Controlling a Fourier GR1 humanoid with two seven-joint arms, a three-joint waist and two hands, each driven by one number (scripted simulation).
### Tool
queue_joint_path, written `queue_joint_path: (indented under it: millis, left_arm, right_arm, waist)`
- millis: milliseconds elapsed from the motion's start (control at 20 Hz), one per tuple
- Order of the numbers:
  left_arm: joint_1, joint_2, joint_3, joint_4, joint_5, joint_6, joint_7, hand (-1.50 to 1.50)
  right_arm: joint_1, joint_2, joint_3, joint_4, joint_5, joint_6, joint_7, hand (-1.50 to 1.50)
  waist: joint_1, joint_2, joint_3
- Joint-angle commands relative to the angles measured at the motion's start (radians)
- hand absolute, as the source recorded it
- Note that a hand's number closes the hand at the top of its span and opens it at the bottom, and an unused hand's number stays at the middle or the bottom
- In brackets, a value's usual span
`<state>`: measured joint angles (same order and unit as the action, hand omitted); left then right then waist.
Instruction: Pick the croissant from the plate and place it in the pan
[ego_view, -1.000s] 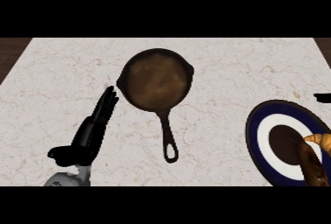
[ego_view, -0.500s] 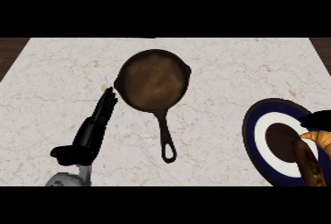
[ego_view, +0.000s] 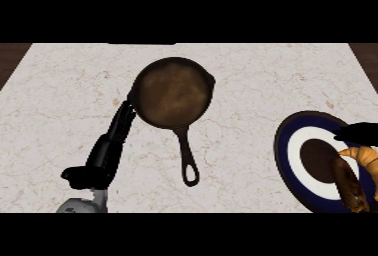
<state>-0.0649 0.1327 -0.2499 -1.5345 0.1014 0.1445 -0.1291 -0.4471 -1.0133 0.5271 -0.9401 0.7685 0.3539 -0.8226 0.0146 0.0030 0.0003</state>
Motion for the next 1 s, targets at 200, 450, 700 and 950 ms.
queue_joint_path:
  millis: [200, 450, 700, 950]
  left_arm:
    - [-0.012, 0.000, 0.029, -0.011, -0.002, -0.028, 0.007, 0.00]
    - [0.001, -0.002, 0.052, 0.034, -0.013, -0.043, -0.049, 0.00]
    - [0.002, -0.021, 0.035, -0.032, -0.034, -0.027, 0.035, 0.00]
    - [-0.049, -0.035, 0.048, 0.025, -0.032, -0.035, 0.022, 0.00]
  right_arm:
    - [-0.028, 0.112, -0.031, 0.161, 0.049, 0.010, -0.077, -1.50]
    - [-0.089, 0.150, -0.030, 0.283, 0.109, -0.015, -0.124, -1.50]
    - [-0.052, 0.203, -0.044, 0.341, 0.169, -0.076, -0.086, -1.50]
    - [-0.045, 0.171, 0.043, 0.326, 0.266, -0.160, -0.192, 1.50]
  waist:
    - [-0.001, 0.000, 0.000]
    - [0.004, 0.003, 0.000]
    - [-0.002, 0.000, 0.000]
    - [-0.004, 0.003, 0.001]
